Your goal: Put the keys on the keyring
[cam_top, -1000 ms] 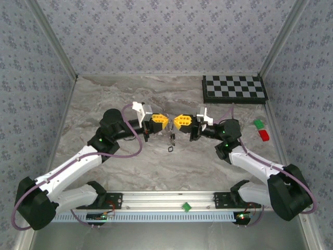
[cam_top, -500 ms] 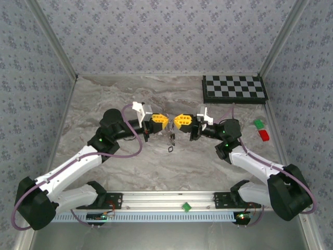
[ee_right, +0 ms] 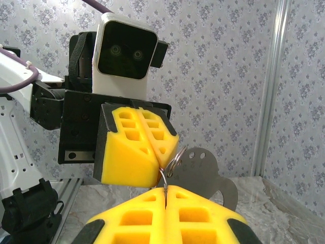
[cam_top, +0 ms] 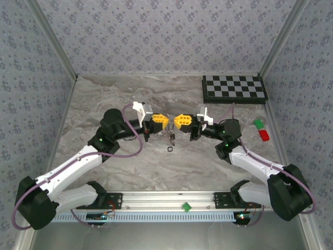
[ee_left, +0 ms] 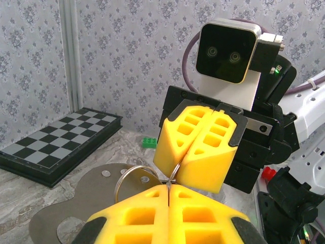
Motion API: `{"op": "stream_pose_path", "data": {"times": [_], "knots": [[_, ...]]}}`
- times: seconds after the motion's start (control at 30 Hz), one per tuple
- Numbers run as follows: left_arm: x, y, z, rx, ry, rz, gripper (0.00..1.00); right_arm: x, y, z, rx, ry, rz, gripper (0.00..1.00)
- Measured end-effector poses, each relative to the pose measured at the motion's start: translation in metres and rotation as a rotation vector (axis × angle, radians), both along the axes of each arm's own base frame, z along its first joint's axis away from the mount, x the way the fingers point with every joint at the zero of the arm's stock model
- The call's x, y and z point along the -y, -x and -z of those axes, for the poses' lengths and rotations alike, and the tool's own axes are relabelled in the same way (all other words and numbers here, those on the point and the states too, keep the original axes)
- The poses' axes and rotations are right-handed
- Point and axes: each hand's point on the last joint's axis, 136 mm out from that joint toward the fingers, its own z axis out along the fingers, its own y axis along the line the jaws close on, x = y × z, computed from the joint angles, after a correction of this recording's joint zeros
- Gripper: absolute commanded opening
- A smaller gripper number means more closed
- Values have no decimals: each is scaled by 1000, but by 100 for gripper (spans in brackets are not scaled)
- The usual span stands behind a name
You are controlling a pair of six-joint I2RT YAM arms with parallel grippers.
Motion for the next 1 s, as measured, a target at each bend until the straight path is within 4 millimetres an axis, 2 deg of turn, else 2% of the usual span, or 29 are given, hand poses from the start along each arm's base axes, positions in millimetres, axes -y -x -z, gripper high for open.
{"op": "stream_pose_path", "data": {"times": [1.0], "knots": [[3,0,6,-20,-10,20,0,-5,4,2,3,12,-28,0]]}}
